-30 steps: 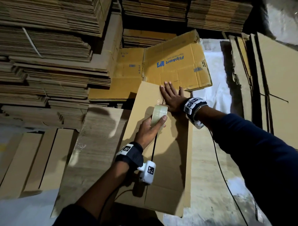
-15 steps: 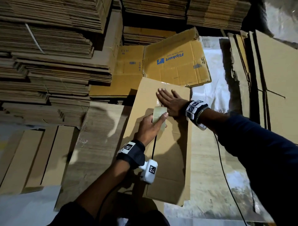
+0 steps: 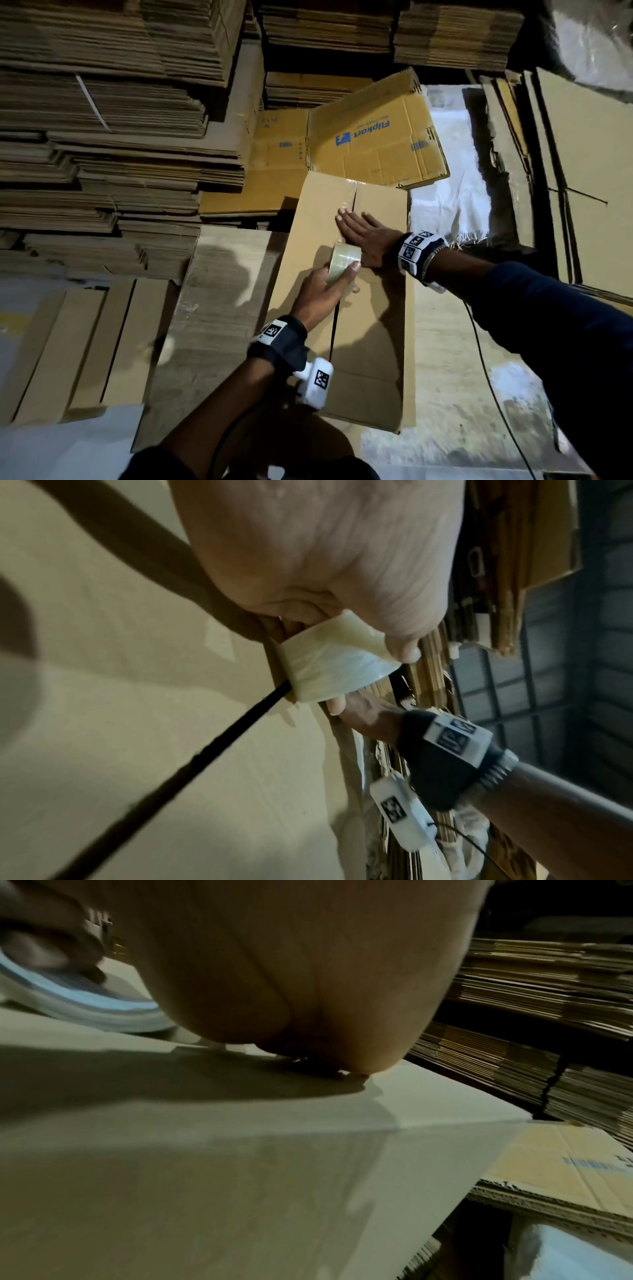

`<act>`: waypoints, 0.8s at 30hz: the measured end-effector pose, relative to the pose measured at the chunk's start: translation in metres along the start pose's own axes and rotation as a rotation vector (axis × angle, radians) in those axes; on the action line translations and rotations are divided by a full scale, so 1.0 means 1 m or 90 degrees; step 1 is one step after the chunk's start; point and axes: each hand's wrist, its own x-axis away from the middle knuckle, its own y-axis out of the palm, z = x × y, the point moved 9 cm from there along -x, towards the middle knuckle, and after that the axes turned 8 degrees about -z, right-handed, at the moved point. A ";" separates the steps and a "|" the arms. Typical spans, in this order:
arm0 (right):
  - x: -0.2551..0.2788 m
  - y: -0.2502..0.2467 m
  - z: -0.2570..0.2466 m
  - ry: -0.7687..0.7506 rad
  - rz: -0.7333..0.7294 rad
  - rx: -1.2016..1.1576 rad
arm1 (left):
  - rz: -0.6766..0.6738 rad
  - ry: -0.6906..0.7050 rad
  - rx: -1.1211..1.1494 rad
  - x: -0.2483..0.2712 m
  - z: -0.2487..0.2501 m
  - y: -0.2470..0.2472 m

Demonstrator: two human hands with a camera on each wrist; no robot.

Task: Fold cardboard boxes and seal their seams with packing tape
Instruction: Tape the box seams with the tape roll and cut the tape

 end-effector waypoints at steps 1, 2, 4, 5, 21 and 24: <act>0.005 0.002 -0.005 -0.007 -0.014 0.001 | -0.004 0.004 0.027 0.002 -0.001 0.000; 0.008 0.002 -0.008 -0.009 -0.020 -0.002 | -0.006 0.010 0.042 0.006 -0.002 0.001; 0.010 0.001 -0.006 -0.005 -0.026 -0.005 | -0.025 0.012 0.032 0.014 -0.003 0.004; 0.009 0.001 -0.005 0.000 -0.027 -0.010 | -0.045 0.003 0.030 0.018 -0.005 0.006; 0.042 0.013 -0.051 0.070 -0.003 -0.033 | -0.043 0.005 0.058 0.070 -0.027 0.017; 0.041 0.011 -0.053 0.088 0.008 -0.062 | -0.048 0.024 -0.027 0.089 -0.028 0.013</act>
